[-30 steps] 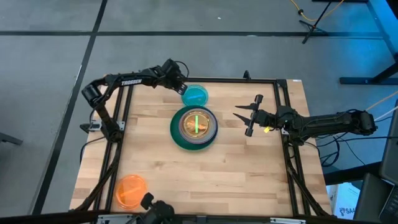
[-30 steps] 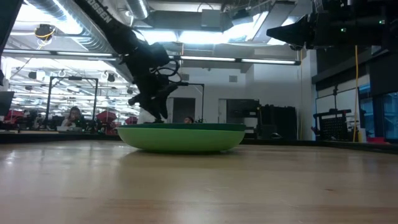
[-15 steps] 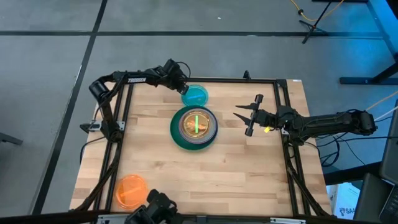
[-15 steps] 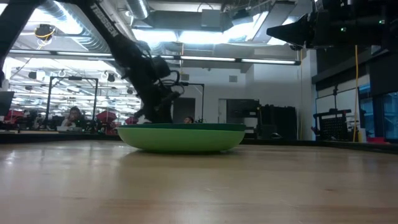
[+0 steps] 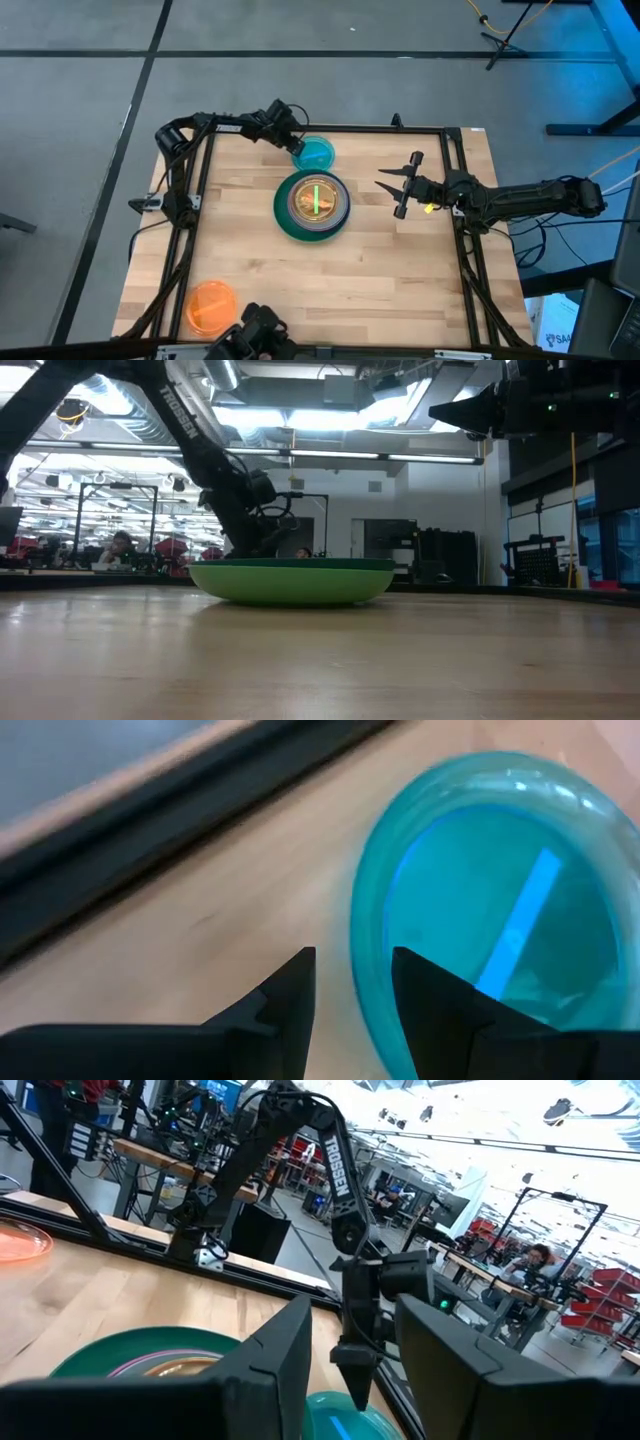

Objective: Stack plastic plates
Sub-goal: Stack the light blue plate on top of the light green plate, then stack the orange plate on top of the light blue plate

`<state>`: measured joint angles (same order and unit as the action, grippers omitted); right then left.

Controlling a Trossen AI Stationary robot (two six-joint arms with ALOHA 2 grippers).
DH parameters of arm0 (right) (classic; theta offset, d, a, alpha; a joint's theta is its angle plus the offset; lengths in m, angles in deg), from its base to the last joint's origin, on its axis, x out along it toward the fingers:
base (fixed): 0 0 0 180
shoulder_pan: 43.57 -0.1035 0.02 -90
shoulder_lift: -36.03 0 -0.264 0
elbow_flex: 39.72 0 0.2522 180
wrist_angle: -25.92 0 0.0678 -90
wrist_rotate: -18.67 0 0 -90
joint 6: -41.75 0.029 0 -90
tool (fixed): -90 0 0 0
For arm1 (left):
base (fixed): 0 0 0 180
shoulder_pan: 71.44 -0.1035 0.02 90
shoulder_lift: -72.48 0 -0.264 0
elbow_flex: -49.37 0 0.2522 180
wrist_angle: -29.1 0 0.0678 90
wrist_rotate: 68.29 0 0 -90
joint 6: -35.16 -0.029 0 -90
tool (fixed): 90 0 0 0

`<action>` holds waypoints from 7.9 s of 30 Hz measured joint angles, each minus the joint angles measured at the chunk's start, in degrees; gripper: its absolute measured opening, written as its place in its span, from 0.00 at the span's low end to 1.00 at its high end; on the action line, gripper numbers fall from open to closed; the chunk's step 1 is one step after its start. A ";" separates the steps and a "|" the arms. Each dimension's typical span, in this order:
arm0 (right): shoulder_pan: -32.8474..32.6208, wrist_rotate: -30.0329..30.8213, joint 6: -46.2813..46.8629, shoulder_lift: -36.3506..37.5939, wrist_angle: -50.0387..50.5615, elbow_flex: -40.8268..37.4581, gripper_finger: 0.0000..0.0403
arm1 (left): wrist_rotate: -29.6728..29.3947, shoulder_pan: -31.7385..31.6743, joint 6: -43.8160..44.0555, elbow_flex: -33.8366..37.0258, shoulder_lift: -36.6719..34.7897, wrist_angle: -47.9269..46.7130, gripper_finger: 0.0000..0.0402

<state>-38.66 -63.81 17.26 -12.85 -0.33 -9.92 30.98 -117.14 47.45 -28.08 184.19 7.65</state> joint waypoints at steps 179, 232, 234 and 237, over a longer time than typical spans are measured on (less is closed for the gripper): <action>0.00 0.39 -1.20 -0.02 2.43 -0.01 0.36 | 10.91 74.31 50.05 14.13 -28.77 -38.38 0.25; 0.00 0.41 -1.27 0.00 2.36 0.01 0.36 | 5.33 88.70 50.34 25.95 -32.10 -33.53 0.25; 0.00 0.41 -1.29 0.00 2.34 0.01 0.36 | 5.38 88.70 50.32 26.62 -32.10 -33.08 0.25; 0.00 0.41 -1.29 0.00 2.36 0.01 0.36 | 6.01 88.70 50.49 28.02 -32.09 -31.91 0.25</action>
<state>-38.66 -63.41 15.97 -12.85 2.02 -9.91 36.99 -28.44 97.94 -0.06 152.11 -24.26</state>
